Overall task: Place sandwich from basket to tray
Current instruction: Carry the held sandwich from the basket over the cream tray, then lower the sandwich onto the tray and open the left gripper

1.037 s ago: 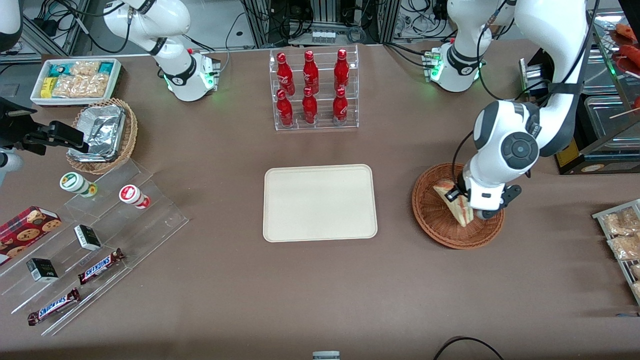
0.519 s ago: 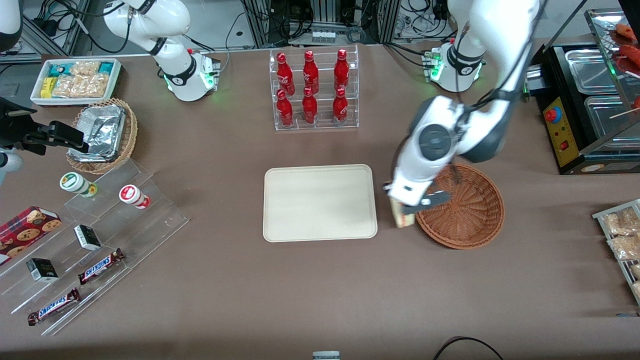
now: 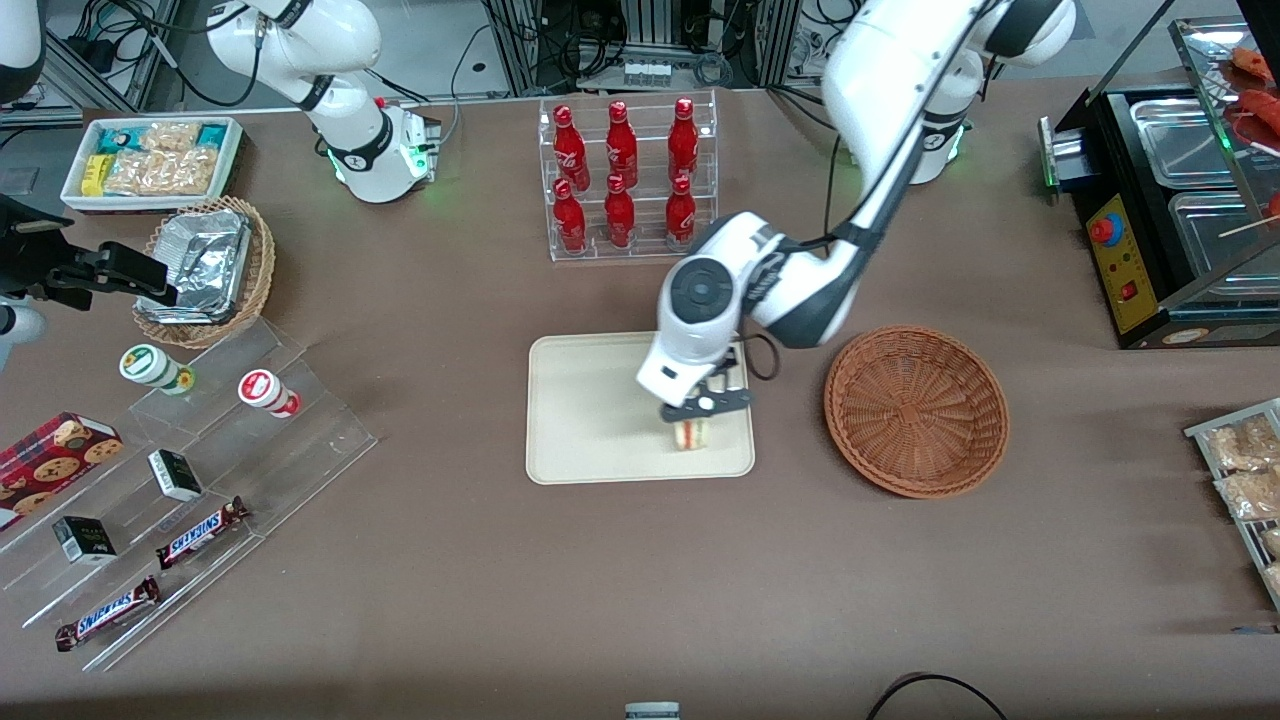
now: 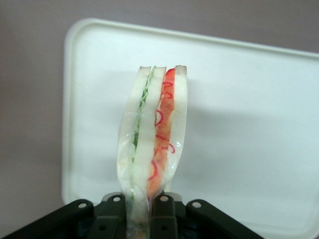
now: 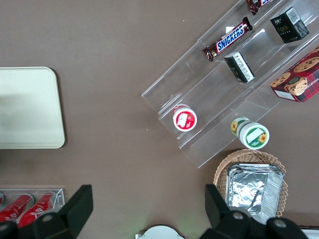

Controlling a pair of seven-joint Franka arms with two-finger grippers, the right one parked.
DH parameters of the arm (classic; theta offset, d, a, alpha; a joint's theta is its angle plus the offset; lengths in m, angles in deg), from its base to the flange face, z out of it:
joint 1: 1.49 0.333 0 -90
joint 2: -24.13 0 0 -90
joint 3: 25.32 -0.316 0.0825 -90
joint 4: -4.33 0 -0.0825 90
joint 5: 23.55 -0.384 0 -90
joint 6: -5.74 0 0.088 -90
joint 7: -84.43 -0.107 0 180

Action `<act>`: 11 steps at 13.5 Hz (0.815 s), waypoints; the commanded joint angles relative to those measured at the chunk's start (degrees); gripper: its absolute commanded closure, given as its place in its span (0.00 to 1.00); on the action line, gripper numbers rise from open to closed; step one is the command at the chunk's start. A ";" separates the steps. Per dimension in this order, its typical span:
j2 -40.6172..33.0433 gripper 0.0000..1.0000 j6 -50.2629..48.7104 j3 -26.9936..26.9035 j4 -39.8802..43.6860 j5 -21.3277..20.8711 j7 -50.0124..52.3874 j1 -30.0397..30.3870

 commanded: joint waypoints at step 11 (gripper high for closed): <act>12.42 1.00 -5.03 -1.33 16.38 -1.46 7.89 -5.68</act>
